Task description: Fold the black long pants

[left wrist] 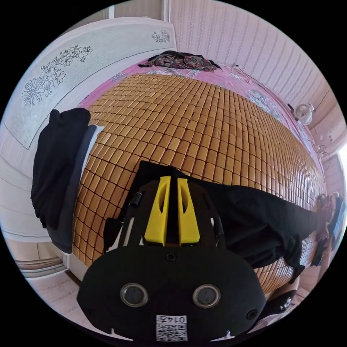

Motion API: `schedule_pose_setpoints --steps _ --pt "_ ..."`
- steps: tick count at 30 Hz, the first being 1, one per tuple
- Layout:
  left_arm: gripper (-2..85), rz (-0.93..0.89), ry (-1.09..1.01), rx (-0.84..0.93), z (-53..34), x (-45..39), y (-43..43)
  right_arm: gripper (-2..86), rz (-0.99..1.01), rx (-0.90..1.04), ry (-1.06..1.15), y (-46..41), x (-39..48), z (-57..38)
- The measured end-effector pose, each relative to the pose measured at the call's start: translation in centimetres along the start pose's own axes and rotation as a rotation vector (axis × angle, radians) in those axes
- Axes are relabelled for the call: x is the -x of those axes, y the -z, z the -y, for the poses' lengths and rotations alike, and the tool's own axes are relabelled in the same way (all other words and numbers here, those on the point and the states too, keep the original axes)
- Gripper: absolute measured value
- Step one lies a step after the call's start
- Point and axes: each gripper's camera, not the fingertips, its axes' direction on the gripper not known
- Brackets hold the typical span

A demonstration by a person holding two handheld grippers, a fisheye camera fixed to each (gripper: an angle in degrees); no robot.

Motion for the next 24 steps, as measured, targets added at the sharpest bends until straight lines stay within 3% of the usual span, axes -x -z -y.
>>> schedule_pose_setpoints --steps 5,9,12,16,18,21,24 --pt "5.1 -0.120 -0.209 -0.070 -2.9 -1.6 3.4 9.2 0.114 0.188 0.198 0.0 4.1 -7.1" --pt "6.4 -0.301 -0.262 -0.035 -5.2 -3.4 4.6 11.6 0.203 0.314 0.198 1.1 5.5 -13.2" --pt "6.7 -0.430 -0.260 -0.008 -6.2 -5.9 4.4 11.7 0.129 0.361 0.229 1.2 7.0 -17.1" --pt "7.8 -0.316 -0.325 0.088 -6.0 -10.7 1.5 9.6 -0.030 0.305 0.329 -0.3 8.3 -20.3" --pt "7.4 -0.183 -0.333 0.196 -6.0 -12.2 -0.8 7.1 -0.032 0.328 0.338 -0.2 8.4 -20.2" --pt "3.0 -0.141 -0.410 0.153 -6.8 -13.2 -0.8 2.9 0.015 0.344 0.338 1.0 7.3 -19.3" --pt "-0.2 -0.112 -0.427 0.176 -7.1 -13.2 -0.3 2.2 0.093 0.185 0.369 5.0 6.4 -17.4"
